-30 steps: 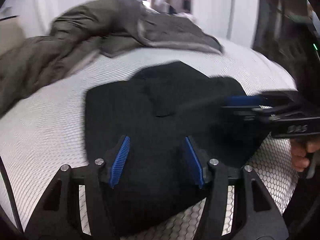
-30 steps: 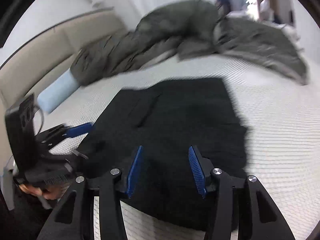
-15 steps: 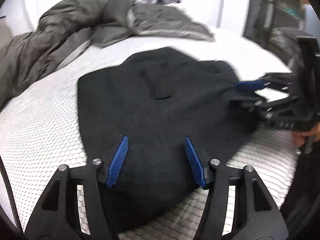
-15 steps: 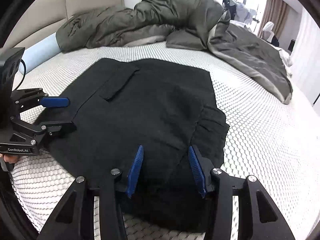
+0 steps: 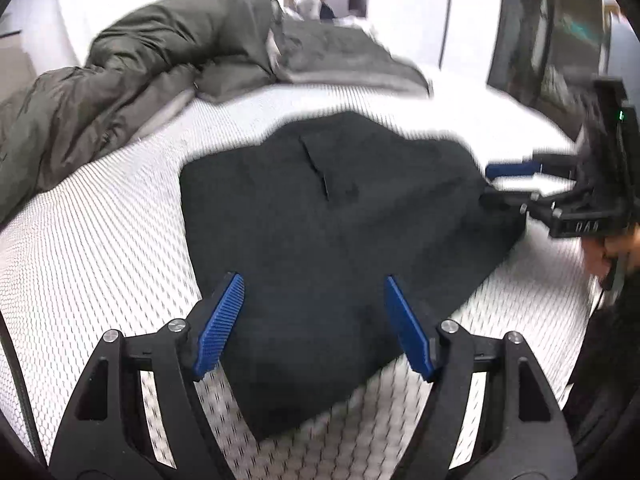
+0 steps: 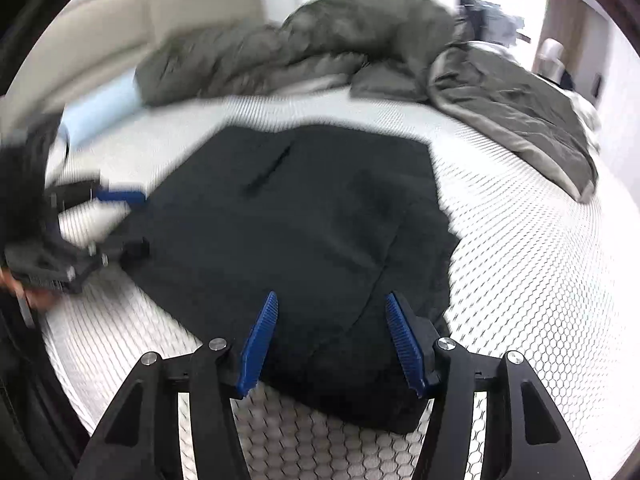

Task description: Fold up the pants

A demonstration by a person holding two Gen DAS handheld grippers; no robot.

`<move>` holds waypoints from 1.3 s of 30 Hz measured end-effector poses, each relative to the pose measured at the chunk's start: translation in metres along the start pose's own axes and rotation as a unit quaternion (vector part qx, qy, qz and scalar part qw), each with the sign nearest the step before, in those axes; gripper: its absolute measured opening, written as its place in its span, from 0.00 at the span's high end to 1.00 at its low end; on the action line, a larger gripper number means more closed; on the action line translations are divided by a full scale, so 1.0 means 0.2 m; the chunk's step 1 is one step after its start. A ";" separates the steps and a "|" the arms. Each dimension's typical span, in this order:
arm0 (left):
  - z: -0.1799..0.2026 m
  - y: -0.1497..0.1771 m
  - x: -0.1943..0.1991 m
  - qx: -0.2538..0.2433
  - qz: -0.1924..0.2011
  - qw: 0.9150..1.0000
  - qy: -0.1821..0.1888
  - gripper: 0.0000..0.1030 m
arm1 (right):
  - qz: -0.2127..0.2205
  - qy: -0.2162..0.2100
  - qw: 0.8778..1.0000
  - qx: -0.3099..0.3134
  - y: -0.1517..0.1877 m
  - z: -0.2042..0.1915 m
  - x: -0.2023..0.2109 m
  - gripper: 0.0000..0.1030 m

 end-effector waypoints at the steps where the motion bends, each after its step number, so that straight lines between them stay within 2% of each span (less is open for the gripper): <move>1: -0.02 -0.04 0.00 0.009 0.008 1.000 0.002 0.32 | 0.012 -0.003 1.000 -0.012 -0.04 0.00 0.01 0.41; 3: -0.05 -0.15 -0.05 0.025 0.014 1.000 0.006 0.32 | 0.029 -0.007 0.999 -0.028 -0.12 -0.01 -0.02 0.36; 5: -0.07 -0.24 -0.14 0.010 0.001 1.000 0.000 0.32 | 0.027 -0.006 0.999 -0.029 -0.20 -0.03 -0.10 0.36; 8: -0.14 -0.27 -0.30 0.005 -0.037 0.999 -0.031 0.32 | -0.011 0.005 1.000 -0.003 -0.26 -0.08 -0.29 0.36; 10: -0.26 -0.24 -0.38 0.045 -0.052 0.997 -0.037 0.32 | -0.047 0.024 0.998 0.017 -0.23 -0.07 -0.39 0.37; 11: -0.29 -0.22 -0.39 0.057 -0.052 0.997 -0.028 0.32 | -0.051 0.019 0.998 0.019 -0.23 -0.06 -0.41 0.37; 12: -0.32 -0.22 -0.39 0.070 -0.051 0.996 -0.021 0.32 | -0.055 0.012 0.998 0.017 -0.23 -0.04 -0.42 0.39; 15: -0.33 -0.21 -0.36 0.066 -0.049 0.996 -0.040 0.30 | -0.056 0.005 0.998 0.007 -0.24 0.04 -0.35 0.46; 17: -0.33 -0.20 -0.35 0.068 -0.050 0.995 -0.047 0.29 | -0.053 -0.007 0.999 -0.007 -0.23 0.09 -0.30 0.47; 19: -0.35 -0.19 -0.31 0.089 -0.051 0.994 -0.043 0.29 | -0.050 0.005 0.999 -0.017 -0.21 0.13 -0.27 0.46; 20: -0.38 -0.18 -0.27 0.106 -0.049 0.992 -0.038 0.29 | -0.040 -0.004 0.999 -0.028 -0.20 0.14 -0.22 0.46; 22: -0.41 -0.14 -0.21 0.133 -0.041 0.990 -0.027 0.29 | -0.017 -0.028 0.997 -0.064 -0.16 0.20 -0.11 0.35; 23: -0.43 -0.11 -0.19 0.151 -0.044 0.987 -0.022 0.29 | -0.007 -0.022 0.996 -0.084 -0.16 0.25 -0.08 0.28; 25: -0.46 -0.04 -0.17 0.178 -0.059 0.982 -0.011 0.37 | -0.008 -0.018 0.992 -0.124 -0.12 0.35 -0.08 0.27; 27: -0.45 0.01 -0.19 0.188 -0.068 0.980 0.008 0.49 | -0.016 -0.047 0.983 -0.175 -0.08 0.44 -0.10 0.27; 28: -0.45 0.01 -0.20 0.192 -0.068 0.979 0.023 0.57 | -0.021 -0.080 0.974 -0.211 -0.06 0.49 -0.14 0.27; 29: -0.45 0.01 -0.20 0.197 -0.066 0.978 0.034 0.60 | -0.027 -0.101 0.966 -0.237 -0.04 0.53 -0.18 0.30; 30: -0.46 0.01 -0.20 0.202 -0.065 0.976 0.040 0.63 | -0.035 -0.111 0.959 -0.259 -0.01 0.56 -0.23 0.42; 31: -0.46 0.01 -0.21 0.206 -0.064 0.976 0.038 0.64 | -0.040 -0.127 0.953 -0.273 0.00 0.57 -0.26 0.49; 32: -0.47 0.00 -0.22 0.208 -0.063 0.975 0.035 0.65 | -0.042 -0.150 0.945 -0.286 0.01 0.57 -0.29 0.63; 33: -0.48 -0.01 -0.23 0.211 -0.063 0.975 0.033 0.65 | -0.043 -0.166 0.939 -0.298 0.01 0.57 -0.30 0.66; 35: -0.49 -0.03 -0.25 0.217 -0.062 0.974 0.026 0.65 | -0.038 -0.157 0.944 -0.288 0.01 0.54 -0.26 0.71; 39: -0.48 -0.05 -0.25 0.206 -0.058 0.977 0.007 0.65 | -0.042 -0.146 0.951 -0.270 0.03 0.46 -0.22 0.71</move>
Point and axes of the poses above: each gripper's, at about its wrist camera, not at the fingertips, and x roughly against the way its jaws point, z to its right, y to its underside, the point moved 4 cm from there along -x, roughly the way its jaws point, and after that the axes turned 2 degrees about -z, right-handed, at the moved point
